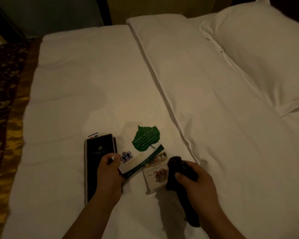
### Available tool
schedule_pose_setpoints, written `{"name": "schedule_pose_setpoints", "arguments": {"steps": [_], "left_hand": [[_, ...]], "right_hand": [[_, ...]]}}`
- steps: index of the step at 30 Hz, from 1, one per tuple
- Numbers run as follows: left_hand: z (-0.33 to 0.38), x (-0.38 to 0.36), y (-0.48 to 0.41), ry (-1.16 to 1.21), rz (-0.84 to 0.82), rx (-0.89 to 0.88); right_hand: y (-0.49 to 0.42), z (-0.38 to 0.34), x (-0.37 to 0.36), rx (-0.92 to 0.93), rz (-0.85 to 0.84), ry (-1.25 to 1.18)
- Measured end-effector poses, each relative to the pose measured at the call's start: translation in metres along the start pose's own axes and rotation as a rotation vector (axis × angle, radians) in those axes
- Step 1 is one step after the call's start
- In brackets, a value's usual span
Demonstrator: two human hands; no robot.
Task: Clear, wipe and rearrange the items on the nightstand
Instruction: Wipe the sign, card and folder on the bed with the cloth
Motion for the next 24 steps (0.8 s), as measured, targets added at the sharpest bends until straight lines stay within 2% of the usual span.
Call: {"name": "schedule_pose_setpoints", "arguments": {"steps": [3,6,13,19,24], "left_hand": [[0.021,0.001,-0.006,-0.134,-0.024,-0.179],[0.027,-0.001,-0.006,-0.227,-0.055,-0.263],[0.019,-0.009,0.014,-0.215,-0.131,-0.24],[0.015,-0.043,0.036,-0.158,-0.157,-0.187],[0.019,-0.077,0.052,-0.112,-0.228,-0.209]], "right_hand": [[-0.008,-0.002,0.005,0.014,0.0,-0.019],[-0.012,0.003,0.011,0.019,0.003,-0.026],[-0.011,0.029,0.034,-0.01,0.069,-0.028],[-0.008,0.019,0.067,0.05,0.129,0.017],[-0.006,0.013,0.097,0.098,0.168,0.036]]}}
Point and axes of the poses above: each hand's wrist, its own y-axis away from the middle knuckle, its own x-axis out of the back of the hand, z = x × y, the point moved 10 cm from there along -y, towards the middle knuckle, and after that the axes turned 7 degrees about -x, right-handed, at the moved point
